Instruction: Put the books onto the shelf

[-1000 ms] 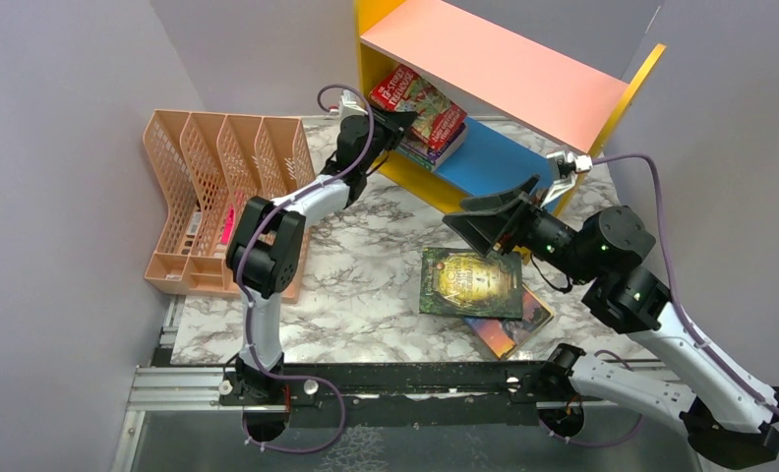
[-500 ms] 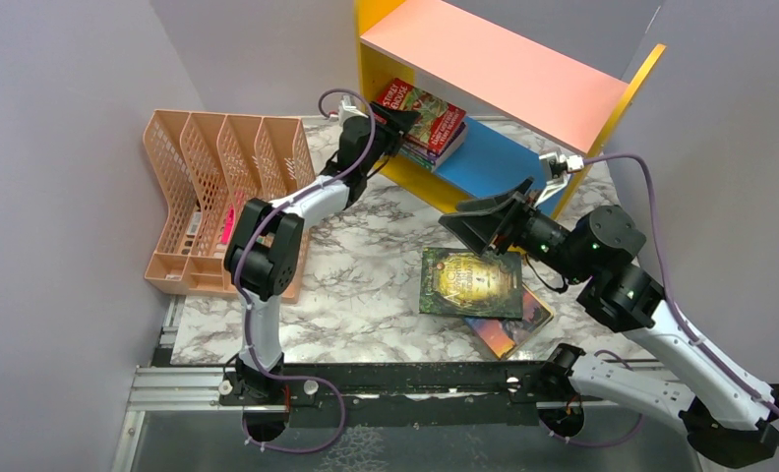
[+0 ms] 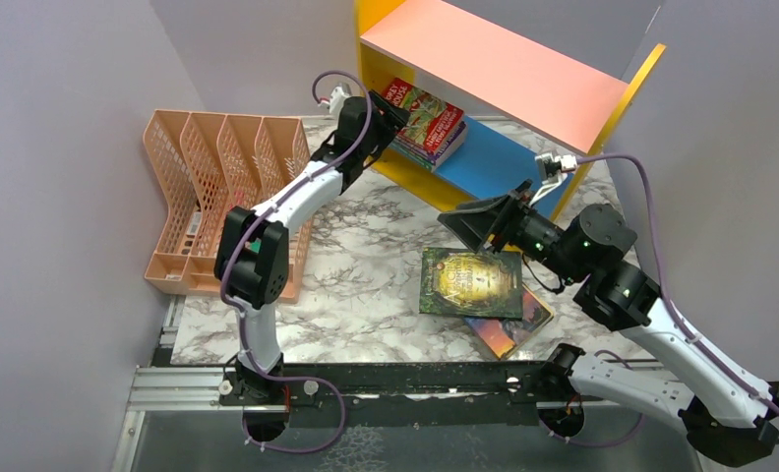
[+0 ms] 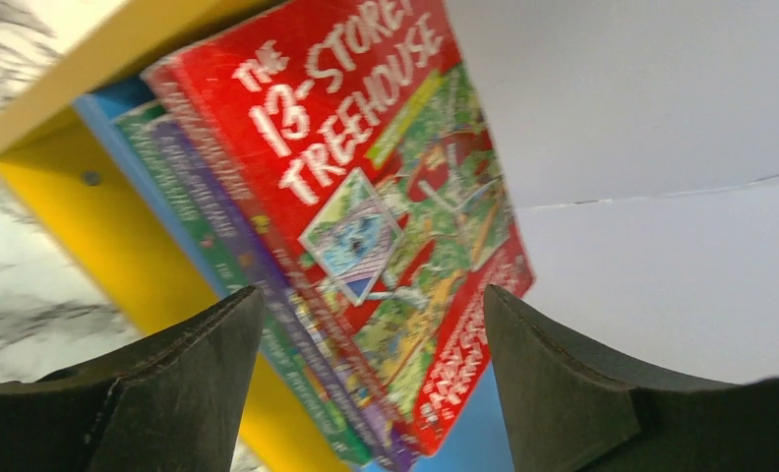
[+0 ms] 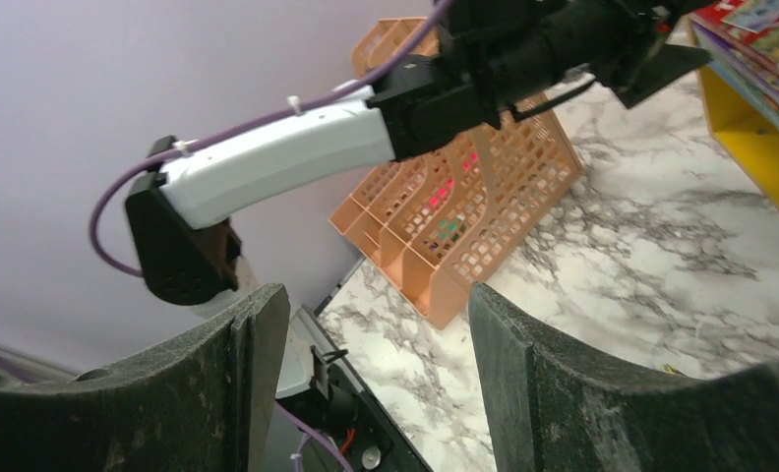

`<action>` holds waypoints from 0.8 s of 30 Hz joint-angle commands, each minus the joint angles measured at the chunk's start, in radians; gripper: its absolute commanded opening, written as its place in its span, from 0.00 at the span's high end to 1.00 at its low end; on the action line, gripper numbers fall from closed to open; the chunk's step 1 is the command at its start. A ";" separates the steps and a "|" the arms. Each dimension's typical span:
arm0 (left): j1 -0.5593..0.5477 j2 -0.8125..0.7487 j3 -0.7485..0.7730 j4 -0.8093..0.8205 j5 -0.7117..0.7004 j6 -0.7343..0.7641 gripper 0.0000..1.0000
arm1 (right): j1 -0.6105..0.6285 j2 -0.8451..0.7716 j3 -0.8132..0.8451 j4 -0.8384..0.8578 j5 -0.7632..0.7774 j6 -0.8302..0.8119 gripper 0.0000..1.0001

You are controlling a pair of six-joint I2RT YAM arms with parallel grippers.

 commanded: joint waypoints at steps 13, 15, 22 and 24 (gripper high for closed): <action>-0.005 -0.381 -0.318 -0.208 0.255 0.444 0.02 | -0.004 0.051 0.019 -0.346 0.337 -0.027 0.29; -0.025 -0.440 -0.402 -0.199 0.301 0.448 0.01 | -0.004 0.064 0.004 -0.367 0.350 -0.008 0.29; -0.155 -0.606 -0.717 -0.078 0.424 0.376 0.01 | -0.003 0.093 -0.069 -0.457 0.408 0.094 0.27; -0.180 -0.642 -0.802 -0.033 0.413 0.336 0.01 | -0.004 0.095 -0.087 -0.480 0.417 0.114 0.26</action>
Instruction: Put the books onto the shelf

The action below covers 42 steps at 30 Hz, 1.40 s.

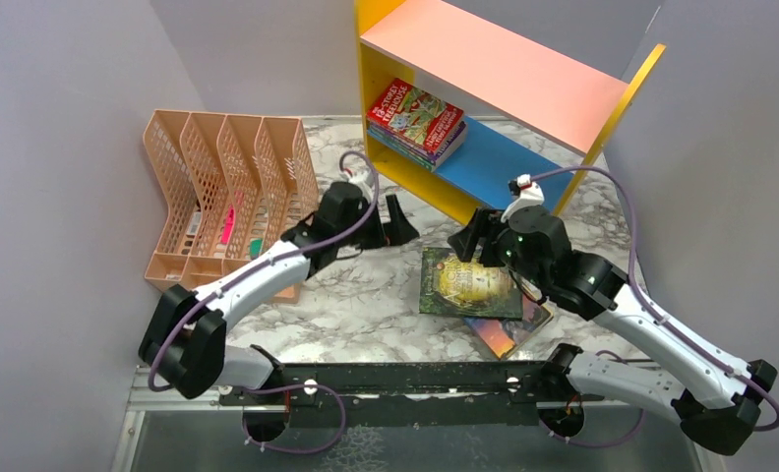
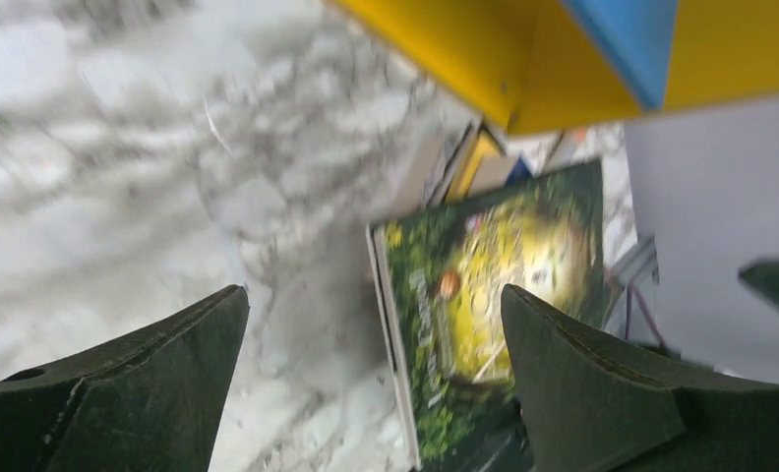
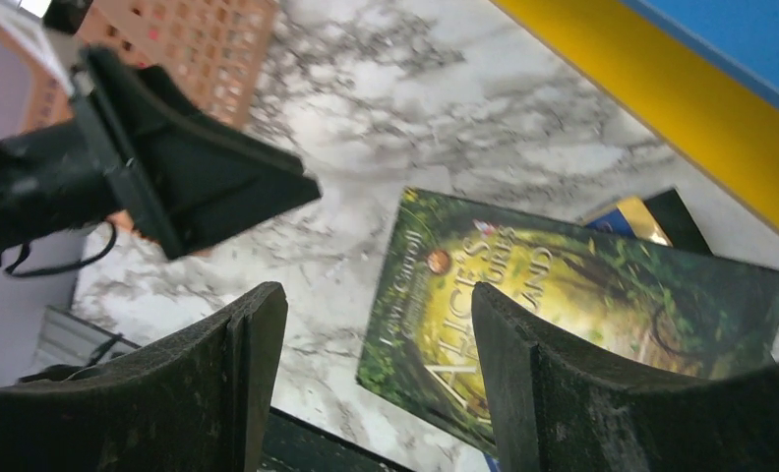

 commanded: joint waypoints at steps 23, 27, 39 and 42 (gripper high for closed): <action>-0.424 0.028 -0.501 0.688 -0.165 -0.455 0.07 | -0.003 -0.117 -0.241 0.135 -0.032 0.154 0.26; -0.449 0.092 -0.509 0.758 -0.195 -0.499 0.11 | -0.003 -0.154 -0.274 0.171 -0.046 0.156 0.26; -0.450 0.217 -0.559 1.052 -0.225 -0.494 0.39 | -0.003 -0.228 -0.332 0.229 -0.066 0.172 0.26; -0.450 0.208 -0.582 1.090 -0.268 -0.471 0.50 | -0.003 -0.227 -0.327 0.231 -0.051 0.162 0.26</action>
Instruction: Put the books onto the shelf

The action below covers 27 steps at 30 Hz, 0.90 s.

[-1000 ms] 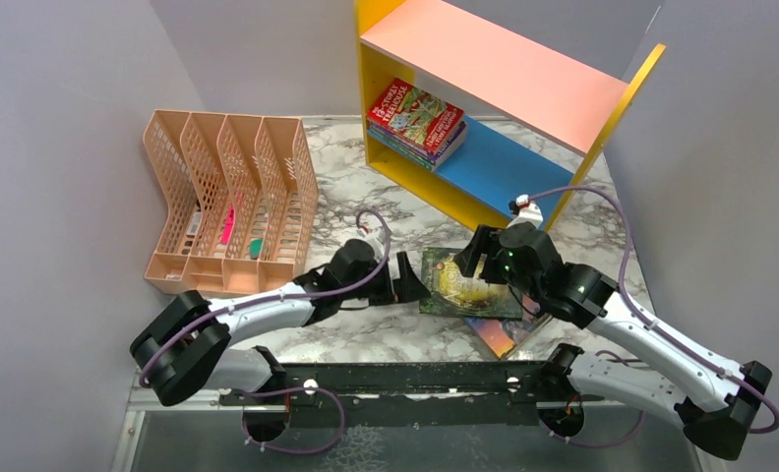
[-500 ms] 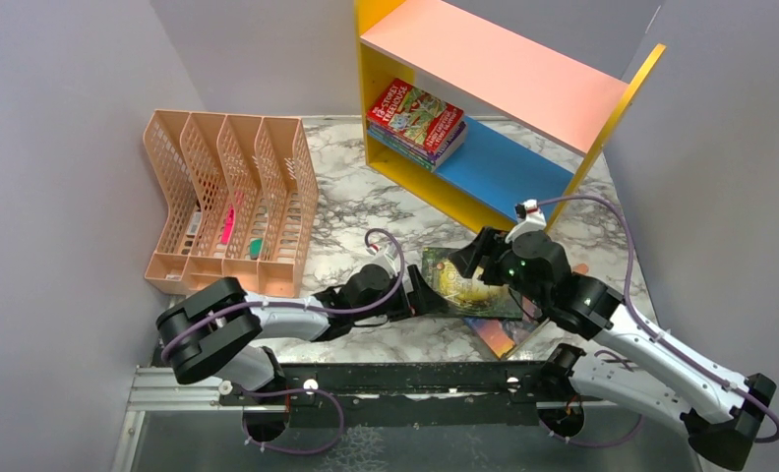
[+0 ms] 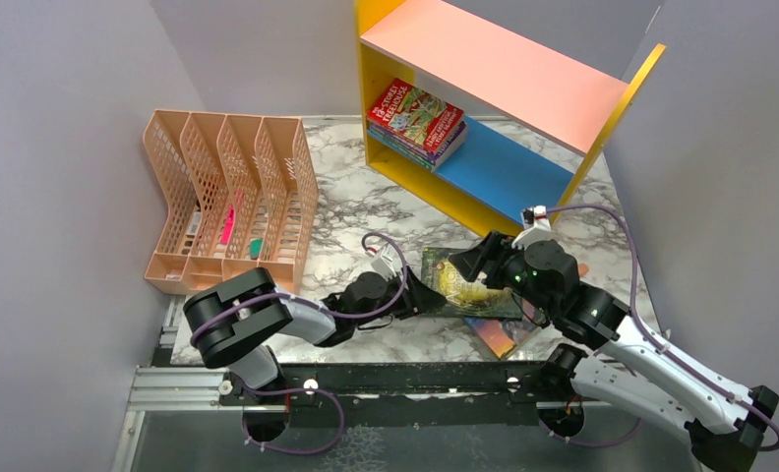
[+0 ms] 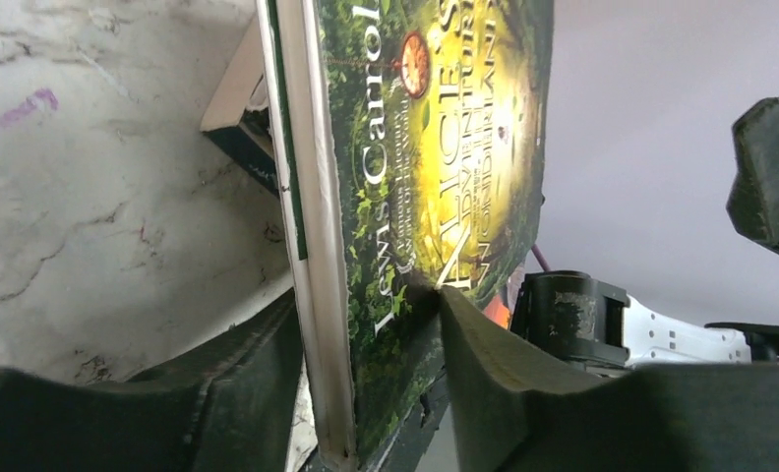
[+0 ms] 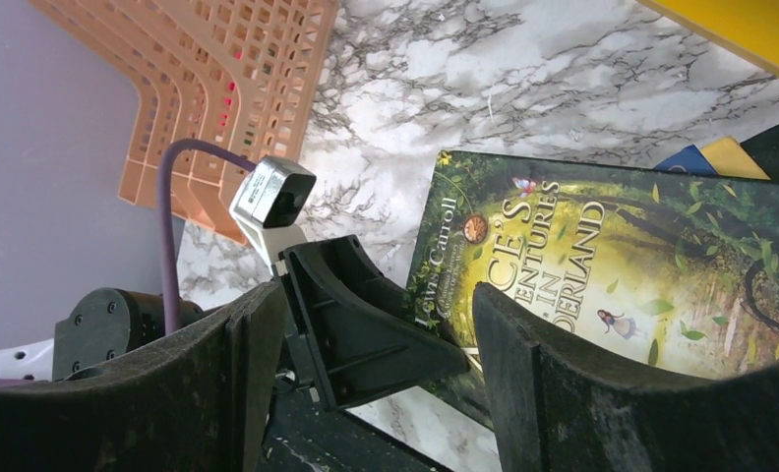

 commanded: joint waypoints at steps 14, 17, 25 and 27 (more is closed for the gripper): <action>0.202 -0.257 -0.018 -0.009 0.117 0.104 1.00 | -0.004 -0.004 0.053 -0.014 0.031 -0.108 0.26; 0.277 -0.337 0.086 -0.253 0.209 0.179 1.00 | -0.003 0.006 0.073 0.015 -0.024 -0.200 0.26; 0.394 -0.463 0.474 -0.981 0.326 0.666 1.00 | -0.003 0.055 0.141 0.046 -0.024 -0.339 0.23; 0.403 -0.485 0.538 -1.093 0.307 0.777 1.00 | -0.003 0.065 0.162 0.057 -0.020 -0.367 0.20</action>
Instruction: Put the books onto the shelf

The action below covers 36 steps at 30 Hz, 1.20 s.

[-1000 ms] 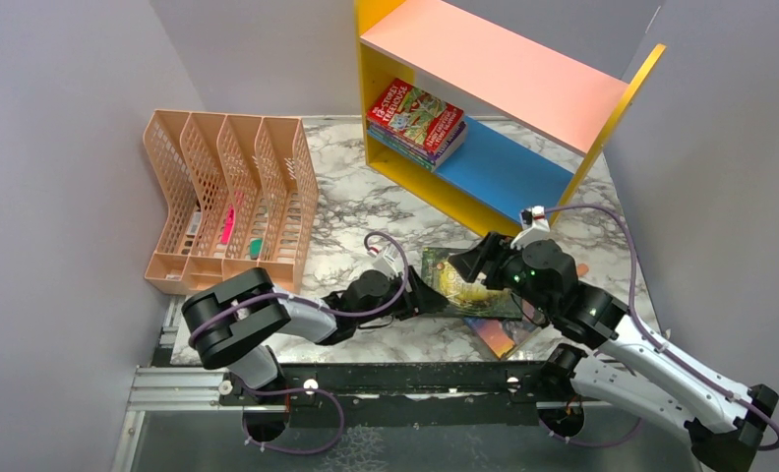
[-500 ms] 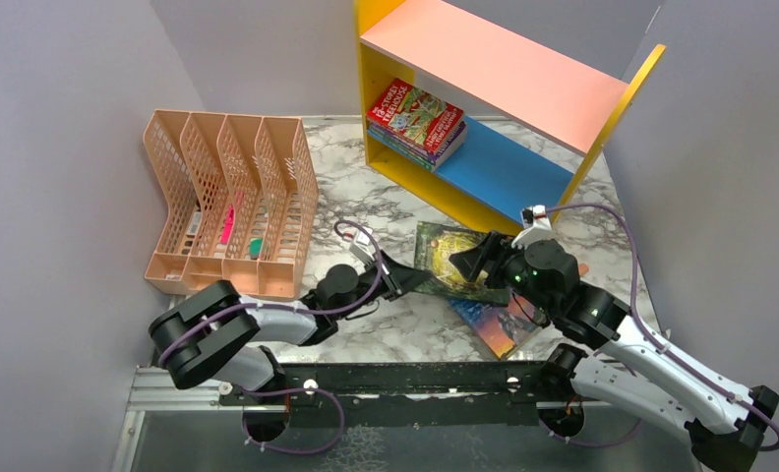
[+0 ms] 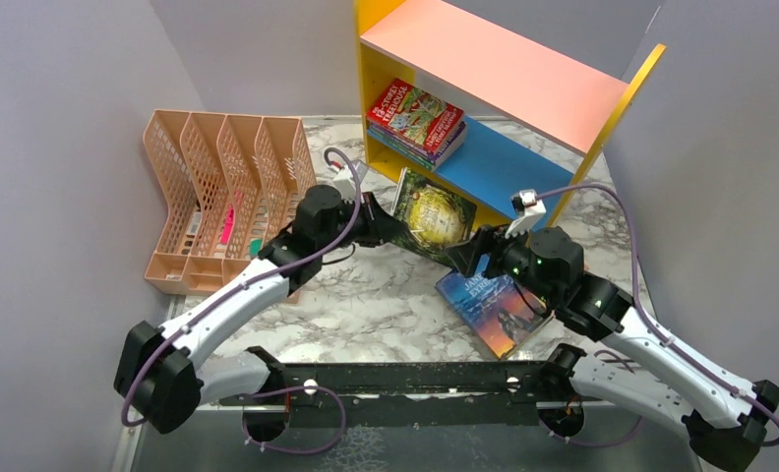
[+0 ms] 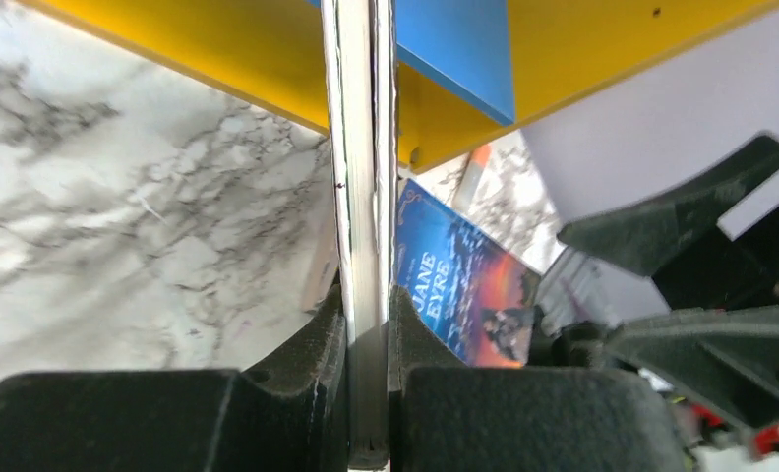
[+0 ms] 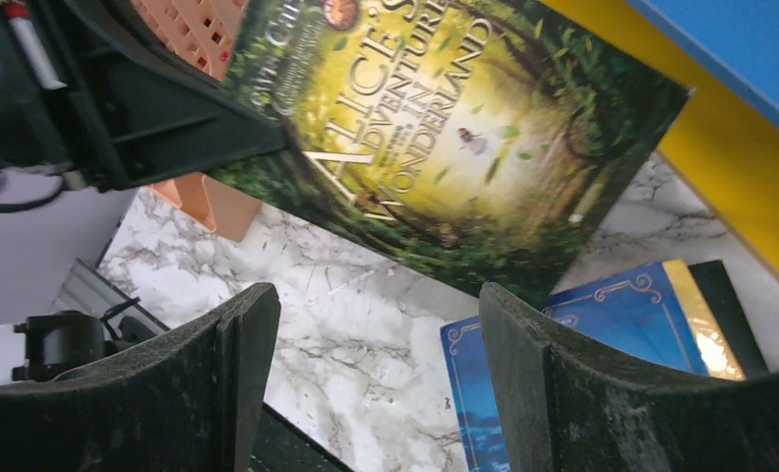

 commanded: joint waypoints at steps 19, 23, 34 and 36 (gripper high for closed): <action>0.239 0.003 0.582 -0.678 0.276 0.807 1.00 | -0.004 0.277 0.261 0.134 -0.182 -0.250 0.07; 0.267 0.008 0.610 -0.693 0.332 0.850 1.00 | -0.003 0.242 0.224 0.242 -0.242 -0.286 0.07; 0.269 -0.059 0.666 -0.712 0.572 0.785 1.00 | -0.003 0.177 0.244 0.266 -0.271 -0.379 0.07; 0.269 -0.081 0.658 -0.729 0.598 0.791 1.00 | -0.004 0.147 0.249 0.260 -0.249 -0.397 0.07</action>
